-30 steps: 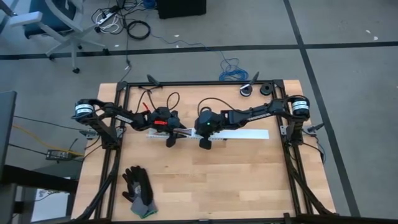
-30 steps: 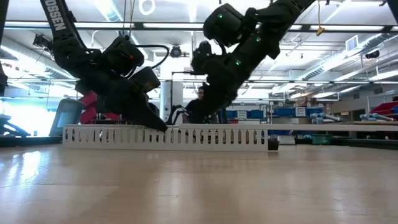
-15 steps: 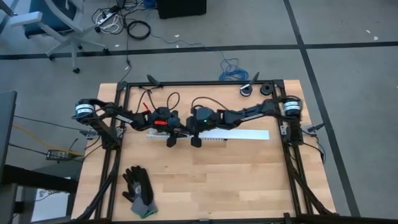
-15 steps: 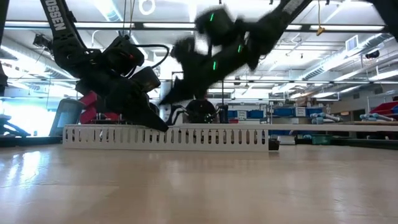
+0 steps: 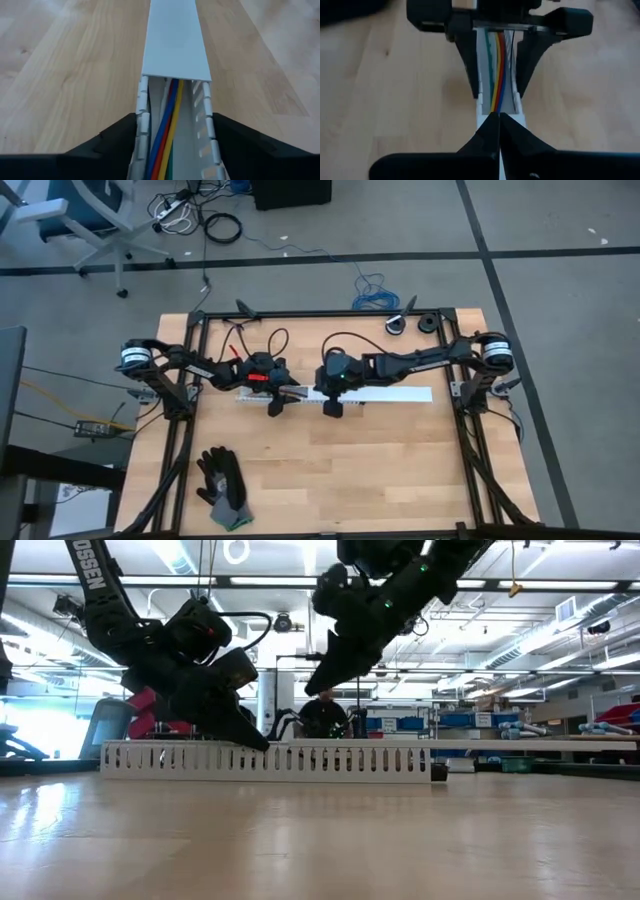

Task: Ziptie cables
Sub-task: Close the white cable duct with the cover

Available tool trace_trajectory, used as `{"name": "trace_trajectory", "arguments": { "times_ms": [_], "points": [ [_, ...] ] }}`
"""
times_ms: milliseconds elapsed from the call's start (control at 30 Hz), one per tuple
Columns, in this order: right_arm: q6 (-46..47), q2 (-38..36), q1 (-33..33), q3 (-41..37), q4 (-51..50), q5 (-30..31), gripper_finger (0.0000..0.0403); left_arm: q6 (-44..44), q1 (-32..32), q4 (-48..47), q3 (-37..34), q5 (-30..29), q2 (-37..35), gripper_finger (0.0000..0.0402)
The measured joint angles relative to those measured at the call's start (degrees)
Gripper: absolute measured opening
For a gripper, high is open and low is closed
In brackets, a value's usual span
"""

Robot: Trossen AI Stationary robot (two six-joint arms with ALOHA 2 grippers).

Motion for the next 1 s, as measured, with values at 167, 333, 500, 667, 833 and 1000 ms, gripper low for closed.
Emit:
{"name": "trace_trajectory", "arguments": {
  "times_ms": [167, 333, 500, 667, 833, 1000],
  "points": [
    [4.07, 1.31, 0.11, -2.33, -0.6, -0.37, 0.0, 0.0, 0.0, -0.03, 0.0, 0.02, 0.0, 0.0274],
    [6.41, 2.79, 0.08, -3.96, 0.27, -0.3, 0.0, -0.02, 0.0, -0.14, 0.02, 0.02, 0.0, 0.0267],
    [6.59, 6.1, -0.06, -3.63, 3.17, -2.41, 0.0, -0.02, 0.0, -0.05, 0.0, 0.06, 0.0, 0.0258],
    [7.34, 12.74, -1.27, -0.2, 6.55, -7.34, 0.0, 0.0, 0.07, -0.25, -0.04, 0.03, -0.04, 0.0249],
    [4.46, 14.9, -1.53, 1.41, 12.33, -8.28, 0.0, -0.13, 0.07, -0.38, -0.04, -0.01, -0.04, 0.0233],
    [0.56, 12.3, -1.17, 1.17, 12.65, -7.07, 0.0, -0.17, 0.0, -0.23, 0.08, -0.13, -0.04, 0.0225]
  ]
}}
